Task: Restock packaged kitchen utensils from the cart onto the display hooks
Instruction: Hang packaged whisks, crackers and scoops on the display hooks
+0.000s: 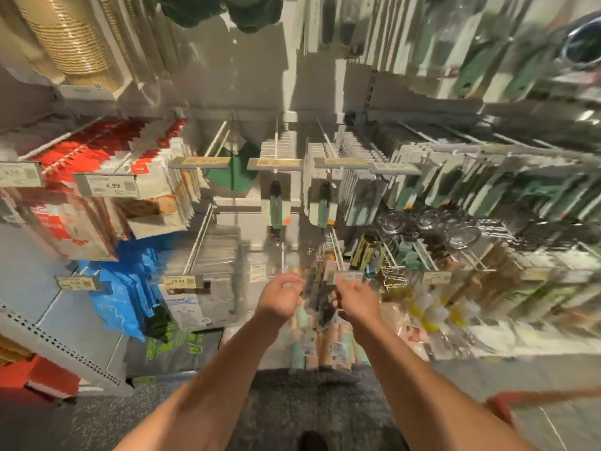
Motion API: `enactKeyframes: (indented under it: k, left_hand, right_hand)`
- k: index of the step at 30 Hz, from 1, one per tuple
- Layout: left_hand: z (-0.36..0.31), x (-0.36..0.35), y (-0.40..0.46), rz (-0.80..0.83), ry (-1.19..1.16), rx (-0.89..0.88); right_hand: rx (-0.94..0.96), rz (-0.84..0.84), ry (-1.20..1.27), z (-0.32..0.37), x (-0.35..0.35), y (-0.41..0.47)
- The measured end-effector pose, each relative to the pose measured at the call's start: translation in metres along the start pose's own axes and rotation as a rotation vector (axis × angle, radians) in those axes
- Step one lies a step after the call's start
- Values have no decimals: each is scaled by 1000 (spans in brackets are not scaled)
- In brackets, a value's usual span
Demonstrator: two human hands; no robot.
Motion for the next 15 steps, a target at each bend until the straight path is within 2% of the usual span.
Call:
enactKeyframes:
  k: [4,11,15]
  left_hand:
    - [9,-77,-16,267,276,-92]
    - [49,-210,-67,549,609,-128]
    - [70,-277,-108,696,774,-181]
  right_hand:
    - [-77,-185,96,-57,75,-39]
    - [-211,-492,189,-151,223,-108]
    - [-264,-596,278,-199,289,-147]
Point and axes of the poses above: each hand's wrist, its own y-axis towards the middle knuckle, its own x-axis out of the back of the hand, z = x × y, the point moved 7 cm from there along y, towards the middle knuckle
